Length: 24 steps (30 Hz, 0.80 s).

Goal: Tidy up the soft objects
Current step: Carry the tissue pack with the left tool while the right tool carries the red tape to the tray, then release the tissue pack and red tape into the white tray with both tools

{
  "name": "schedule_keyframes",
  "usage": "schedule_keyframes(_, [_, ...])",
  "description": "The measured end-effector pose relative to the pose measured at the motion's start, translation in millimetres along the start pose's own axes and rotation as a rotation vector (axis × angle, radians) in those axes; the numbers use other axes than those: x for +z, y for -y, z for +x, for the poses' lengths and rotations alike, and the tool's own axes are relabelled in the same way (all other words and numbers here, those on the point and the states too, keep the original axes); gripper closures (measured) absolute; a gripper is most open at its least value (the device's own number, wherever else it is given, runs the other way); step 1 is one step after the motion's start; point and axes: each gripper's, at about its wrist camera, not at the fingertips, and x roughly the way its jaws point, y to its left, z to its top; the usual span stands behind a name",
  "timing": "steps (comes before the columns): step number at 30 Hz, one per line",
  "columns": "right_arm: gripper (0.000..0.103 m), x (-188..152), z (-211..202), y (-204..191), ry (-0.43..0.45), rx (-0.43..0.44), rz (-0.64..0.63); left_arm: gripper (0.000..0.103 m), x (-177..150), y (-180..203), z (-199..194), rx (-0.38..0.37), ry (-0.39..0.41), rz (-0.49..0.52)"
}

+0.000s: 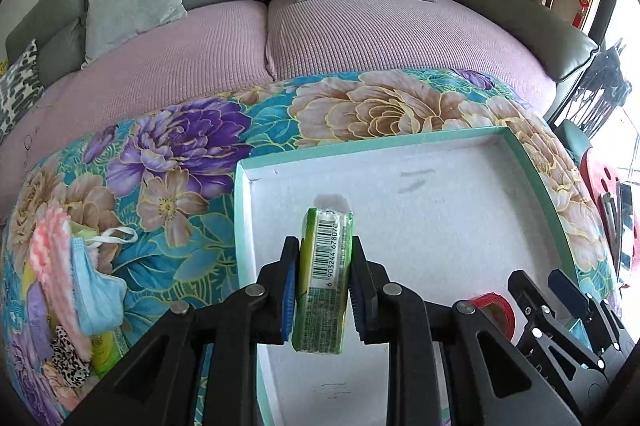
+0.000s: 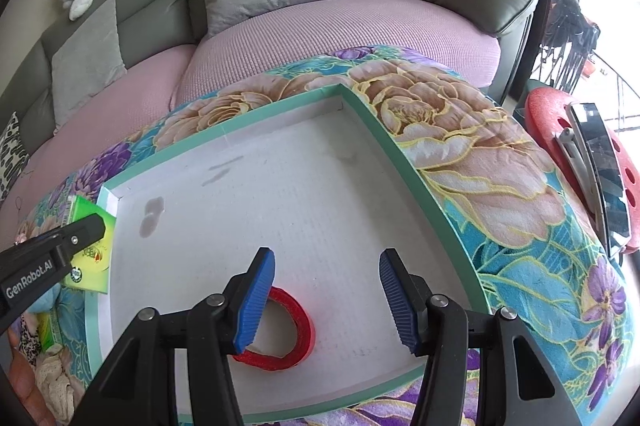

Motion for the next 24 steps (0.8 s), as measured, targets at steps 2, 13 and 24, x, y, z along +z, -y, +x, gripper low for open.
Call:
schedule_keyframes(2, [0.045,0,1,-2,-0.004,0.002,-0.009,0.070,0,-4,2,-0.018,-0.014,-0.021])
schedule_keyframes(13, [0.033,-3,6,-12,-0.029,0.005,-0.054,0.032,-1,-24,0,0.037,0.011,-0.069])
schedule_keyframes(24, [0.000,-3,8,-12,-0.037,-0.005,-0.053,0.011,-3,-53,1,0.118,0.034,-0.145])
